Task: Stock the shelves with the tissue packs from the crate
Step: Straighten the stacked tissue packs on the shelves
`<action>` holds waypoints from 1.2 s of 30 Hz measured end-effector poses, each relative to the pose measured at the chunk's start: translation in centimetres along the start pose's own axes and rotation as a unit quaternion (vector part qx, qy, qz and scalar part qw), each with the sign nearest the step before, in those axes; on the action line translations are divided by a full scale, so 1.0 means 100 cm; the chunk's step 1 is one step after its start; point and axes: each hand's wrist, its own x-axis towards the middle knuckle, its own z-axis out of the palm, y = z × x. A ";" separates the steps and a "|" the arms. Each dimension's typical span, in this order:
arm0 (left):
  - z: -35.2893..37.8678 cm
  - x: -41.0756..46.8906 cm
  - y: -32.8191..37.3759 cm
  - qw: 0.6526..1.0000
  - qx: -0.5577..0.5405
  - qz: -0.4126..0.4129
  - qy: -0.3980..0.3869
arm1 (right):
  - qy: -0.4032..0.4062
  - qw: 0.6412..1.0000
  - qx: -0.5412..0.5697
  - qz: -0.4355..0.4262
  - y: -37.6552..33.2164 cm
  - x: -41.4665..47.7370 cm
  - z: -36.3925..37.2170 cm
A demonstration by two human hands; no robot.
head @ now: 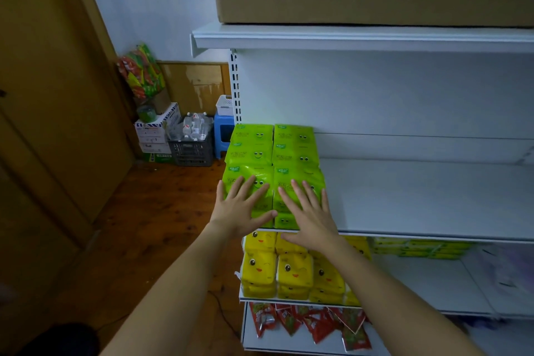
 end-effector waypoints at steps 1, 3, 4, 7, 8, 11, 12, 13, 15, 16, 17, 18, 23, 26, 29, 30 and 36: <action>-0.001 0.001 0.000 1.000 -0.002 0.001 -0.001 | -0.003 1.000 0.001 0.000 0.000 0.000 -0.002; -0.001 -0.001 0.000 1.000 -0.009 0.005 0.007 | 0.001 1.000 0.009 0.001 -0.001 -0.003 -0.007; -0.001 -0.003 -0.001 1.000 -0.009 0.011 0.021 | 0.012 1.000 0.022 0.001 -0.001 -0.005 -0.009; 0.004 -0.014 -0.001 0.994 -0.005 0.055 0.098 | 0.090 0.994 0.056 -0.001 -0.001 -0.019 -0.008; 0.006 -0.020 0.002 0.991 0.003 0.076 0.111 | 0.108 0.992 0.064 0.000 0.000 -0.026 -0.007; 0.015 -0.033 0.010 0.986 0.015 0.122 0.109 | 0.084 0.994 0.064 0.009 0.005 -0.048 -0.001; 0.017 -0.036 0.013 0.986 0.004 0.128 0.103 | 0.079 0.995 0.067 0.016 0.006 -0.054 0.001; 0.019 -0.039 0.016 0.986 -0.008 0.131 0.104 | 0.079 0.994 0.069 0.022 0.006 -0.060 0.000; 0.023 -0.041 0.019 0.985 -0.023 0.130 0.106 | 0.069 0.995 0.071 0.025 0.005 -0.067 -0.001; 0.023 -0.043 0.021 0.985 -0.022 0.134 0.105 | 0.064 0.995 0.073 0.024 0.005 -0.071 -0.001; 0.023 -0.045 0.022 0.984 -0.018 0.142 0.104 | 0.063 0.995 0.077 0.023 0.005 -0.074 -0.001; 0.024 -0.047 0.023 0.983 -0.015 0.150 0.103 | 0.064 0.994 0.079 0.024 0.005 -0.078 -0.001; 0.044 -0.071 0.027 0.976 0.003 0.193 0.101 | 0.068 0.994 0.081 0.032 0.022 -0.113 0.019; 0.061 -0.084 0.033 0.974 0.021 0.211 0.085 | 0.051 0.995 0.075 0.028 0.037 -0.134 0.041; 0.073 -0.091 0.042 0.974 0.048 0.215 0.051 | 0.032 0.997 0.069 0.012 0.047 -0.143 0.052; 0.077 -0.092 0.046 0.976 0.049 0.211 0.035 | 0.024 0.997 0.073 0.001 0.049 -0.144 0.055; 0.102 -0.094 0.078 0.986 -0.004 0.159 -0.050 | -0.052 0.994 0.081 -0.050 0.069 -0.145 0.079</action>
